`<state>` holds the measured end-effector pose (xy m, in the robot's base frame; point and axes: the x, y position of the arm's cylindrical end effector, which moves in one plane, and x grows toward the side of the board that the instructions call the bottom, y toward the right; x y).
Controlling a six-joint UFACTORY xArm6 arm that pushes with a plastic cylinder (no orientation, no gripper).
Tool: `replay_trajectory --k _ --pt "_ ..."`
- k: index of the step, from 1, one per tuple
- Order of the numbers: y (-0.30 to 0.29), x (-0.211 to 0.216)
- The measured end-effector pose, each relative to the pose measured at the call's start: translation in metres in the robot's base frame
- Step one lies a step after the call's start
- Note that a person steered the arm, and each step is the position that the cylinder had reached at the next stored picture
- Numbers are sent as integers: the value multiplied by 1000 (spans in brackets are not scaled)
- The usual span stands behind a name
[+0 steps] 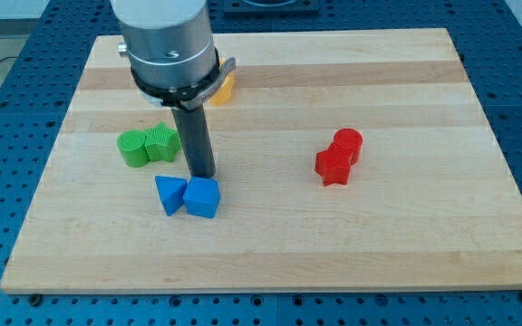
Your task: Separate the yellow blocks from each other
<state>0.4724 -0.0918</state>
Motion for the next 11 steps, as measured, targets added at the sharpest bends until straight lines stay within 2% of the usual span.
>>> replay_trajectory --k 1,3,6,7,9,10,11 --pt "8 -29" --pt "12 -58" --pt "-4 -144" --pt "-11 -155" --pt "55 -149" --pt "62 -183" --pt "28 -215"
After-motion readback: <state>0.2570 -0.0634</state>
